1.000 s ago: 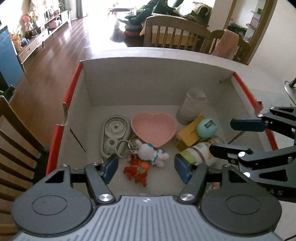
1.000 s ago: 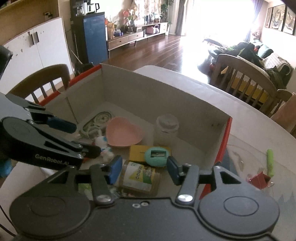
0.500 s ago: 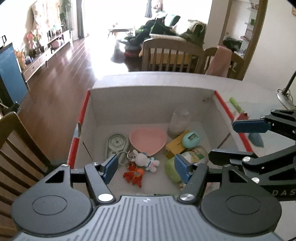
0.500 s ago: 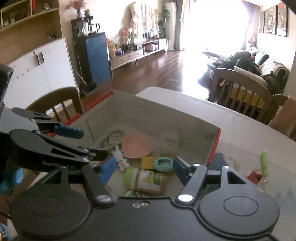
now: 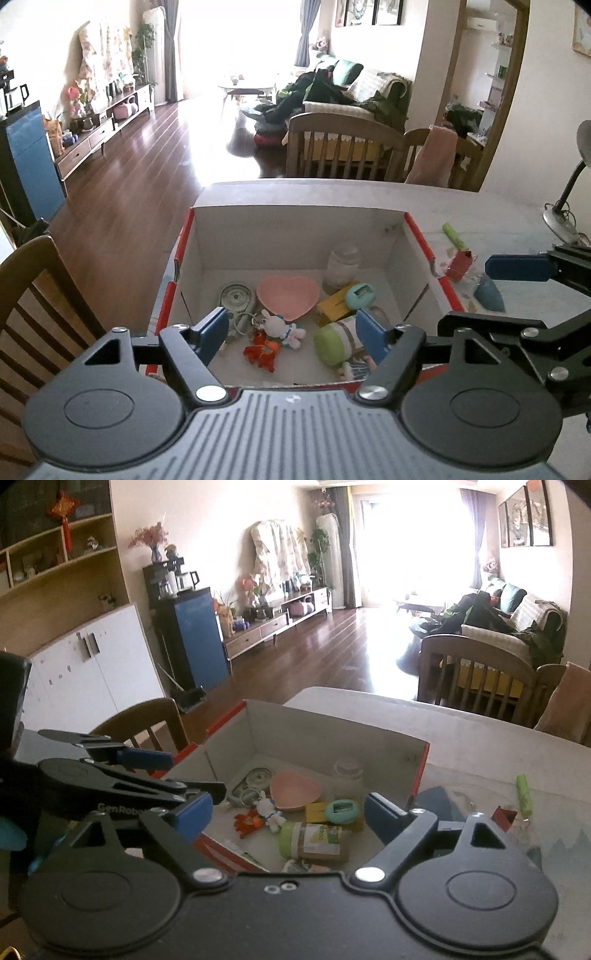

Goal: Organize rigid objects
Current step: 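Withdraw both tools from the box back over the table items, then close right tool on the green highlighter while left tool grasps the red binder clip, then carry the binder clip in left tool and highlighter in right tool over the box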

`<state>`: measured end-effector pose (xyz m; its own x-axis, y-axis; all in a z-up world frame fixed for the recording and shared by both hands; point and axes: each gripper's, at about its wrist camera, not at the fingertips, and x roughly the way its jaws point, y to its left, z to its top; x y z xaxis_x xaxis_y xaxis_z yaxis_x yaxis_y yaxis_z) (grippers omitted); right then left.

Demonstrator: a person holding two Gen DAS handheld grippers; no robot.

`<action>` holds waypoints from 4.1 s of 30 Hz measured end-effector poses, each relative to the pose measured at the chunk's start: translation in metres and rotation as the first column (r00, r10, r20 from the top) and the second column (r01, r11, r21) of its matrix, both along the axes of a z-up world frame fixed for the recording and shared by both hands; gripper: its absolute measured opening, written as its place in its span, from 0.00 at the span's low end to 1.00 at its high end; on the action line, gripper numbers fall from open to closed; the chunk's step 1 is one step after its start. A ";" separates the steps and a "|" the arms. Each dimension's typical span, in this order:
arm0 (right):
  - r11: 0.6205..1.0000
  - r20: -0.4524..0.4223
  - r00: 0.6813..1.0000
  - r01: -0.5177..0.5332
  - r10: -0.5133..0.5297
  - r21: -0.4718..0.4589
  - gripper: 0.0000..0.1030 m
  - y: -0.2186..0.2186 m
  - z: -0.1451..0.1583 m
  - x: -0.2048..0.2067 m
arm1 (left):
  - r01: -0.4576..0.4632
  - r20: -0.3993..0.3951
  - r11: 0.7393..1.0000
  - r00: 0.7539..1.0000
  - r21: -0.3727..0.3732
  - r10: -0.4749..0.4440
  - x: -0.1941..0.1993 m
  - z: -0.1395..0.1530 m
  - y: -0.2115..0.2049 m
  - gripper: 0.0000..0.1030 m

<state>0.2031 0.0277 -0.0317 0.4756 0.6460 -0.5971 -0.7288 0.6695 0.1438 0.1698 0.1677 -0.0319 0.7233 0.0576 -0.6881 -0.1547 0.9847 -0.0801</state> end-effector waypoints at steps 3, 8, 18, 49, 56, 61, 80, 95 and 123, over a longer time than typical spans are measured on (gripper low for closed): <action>1.000 0.008 1.000 0.004 -0.004 0.012 0.91 -0.005 0.003 -0.007 | 0.001 0.006 1.000 1.000 -0.004 -0.001 -0.006 0.004 -0.005 0.73; 0.999 0.020 1.000 0.016 -0.017 0.035 0.94 -0.022 0.009 -0.011 | -0.002 0.025 1.000 1.000 0.001 0.002 -0.011 0.012 -0.018 0.81; 0.999 0.059 0.998 0.030 -0.032 0.037 0.97 -0.074 0.015 -0.005 | -0.020 0.055 0.999 0.998 -0.035 0.022 -0.005 0.021 -0.054 0.87; 0.984 0.006 0.987 0.161 -0.161 -0.073 0.99 -0.217 -0.023 0.164 | -0.014 0.053 1.000 0.998 0.001 0.014 0.143 -0.031 -0.232 0.99; 0.980 -0.017 0.986 0.160 -0.164 -0.120 0.98 -0.205 -0.046 0.200 | -0.021 0.018 1.000 1.000 0.010 0.021 0.175 -0.056 -0.239 0.99; 0.979 -0.029 0.988 0.147 -0.152 -0.145 0.97 -0.188 -0.065 0.225 | -0.004 0.001 1.000 1.000 0.006 0.004 0.192 -0.074 -0.239 0.99; 0.967 -0.096 0.986 0.111 -0.136 -0.229 0.77 -0.139 -0.134 0.280 | -0.029 -0.007 0.999 1.000 0.017 0.029 0.218 -0.133 -0.233 0.98; 0.963 -0.086 0.991 0.073 -0.098 -0.258 0.38 -0.123 -0.145 0.284 | 0.014 0.013 1.000 1.000 0.004 -0.014 0.216 -0.139 -0.233 0.51; 0.967 -0.044 0.994 0.089 -0.103 -0.238 0.15 -0.163 -0.102 0.233 | -0.002 -0.026 0.998 1.000 -0.055 0.000 0.197 -0.104 -0.232 0.29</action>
